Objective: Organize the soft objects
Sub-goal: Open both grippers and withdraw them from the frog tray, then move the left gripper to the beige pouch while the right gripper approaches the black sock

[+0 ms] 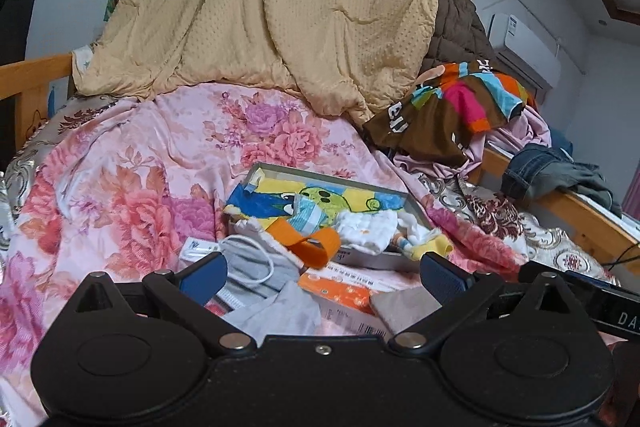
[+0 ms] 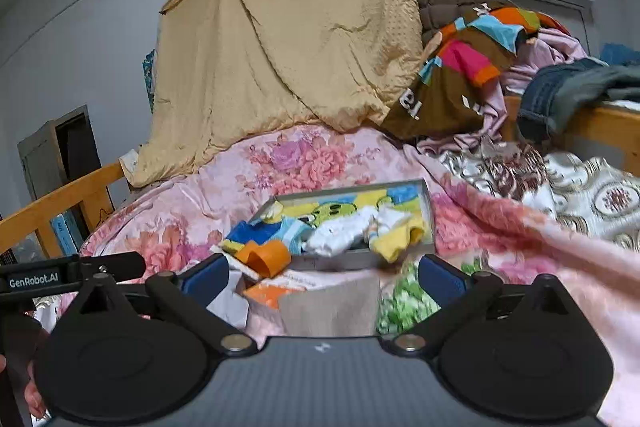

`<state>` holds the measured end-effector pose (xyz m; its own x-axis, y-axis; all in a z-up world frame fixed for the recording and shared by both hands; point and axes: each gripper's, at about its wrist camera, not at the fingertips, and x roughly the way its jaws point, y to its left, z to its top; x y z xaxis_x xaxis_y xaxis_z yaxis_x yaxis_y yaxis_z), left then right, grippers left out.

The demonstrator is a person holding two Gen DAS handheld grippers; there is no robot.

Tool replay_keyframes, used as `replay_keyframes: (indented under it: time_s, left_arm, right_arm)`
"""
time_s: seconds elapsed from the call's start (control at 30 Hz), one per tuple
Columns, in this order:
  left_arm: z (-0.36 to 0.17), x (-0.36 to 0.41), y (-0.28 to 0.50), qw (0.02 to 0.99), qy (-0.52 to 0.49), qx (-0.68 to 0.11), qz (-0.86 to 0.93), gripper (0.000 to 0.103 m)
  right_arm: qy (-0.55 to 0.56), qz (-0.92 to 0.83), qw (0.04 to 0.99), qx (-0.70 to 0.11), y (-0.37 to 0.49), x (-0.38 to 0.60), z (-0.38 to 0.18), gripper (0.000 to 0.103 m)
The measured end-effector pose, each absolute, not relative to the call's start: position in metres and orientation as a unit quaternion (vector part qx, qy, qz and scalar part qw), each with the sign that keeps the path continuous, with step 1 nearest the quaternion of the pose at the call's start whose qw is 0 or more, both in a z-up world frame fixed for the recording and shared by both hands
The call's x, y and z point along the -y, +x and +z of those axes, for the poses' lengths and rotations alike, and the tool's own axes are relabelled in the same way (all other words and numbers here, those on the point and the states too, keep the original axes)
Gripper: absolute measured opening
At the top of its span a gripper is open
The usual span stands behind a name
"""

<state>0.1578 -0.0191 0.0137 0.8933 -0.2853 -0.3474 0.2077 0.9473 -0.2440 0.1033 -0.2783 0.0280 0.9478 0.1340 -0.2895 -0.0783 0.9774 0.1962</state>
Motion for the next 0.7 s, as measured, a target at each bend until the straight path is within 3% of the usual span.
replay_keyframes:
  time_s: [0.7]
  left_arm:
    - [-0.033, 0.016, 0.132, 0.962, -0.057, -0.222, -0.147, 0.102]
  right_arm:
    - [0.069, 0.002, 0.975, -0.211, 0.080, 0.268, -0.006, 0.103]
